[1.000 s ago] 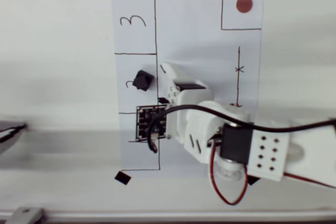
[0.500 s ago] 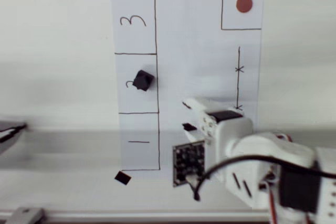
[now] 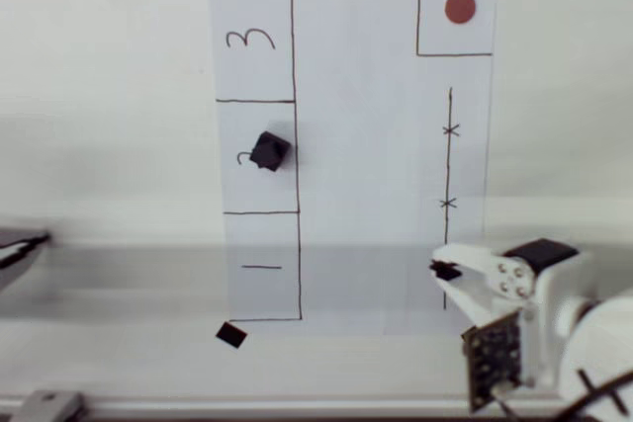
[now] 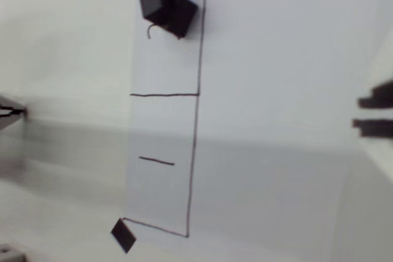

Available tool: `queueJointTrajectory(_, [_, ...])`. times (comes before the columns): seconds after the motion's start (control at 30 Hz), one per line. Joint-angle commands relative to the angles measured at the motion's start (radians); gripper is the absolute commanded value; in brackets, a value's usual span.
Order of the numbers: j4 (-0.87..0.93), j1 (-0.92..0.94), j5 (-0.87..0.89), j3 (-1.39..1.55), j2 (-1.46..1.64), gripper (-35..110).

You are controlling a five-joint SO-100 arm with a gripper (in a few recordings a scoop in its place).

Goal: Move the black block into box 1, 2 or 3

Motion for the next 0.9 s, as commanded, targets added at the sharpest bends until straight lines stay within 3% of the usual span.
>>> queueJointTrajectory(0.0, [0.002,-0.012,-0.003,0.133,0.181,0])
queueJointTrajectory(0.47, [0.018,-0.041,0.025,0.604,0.707,0])
queueJointTrajectory(0.87, [0.112,-0.028,0.002,0.787,0.997,0])
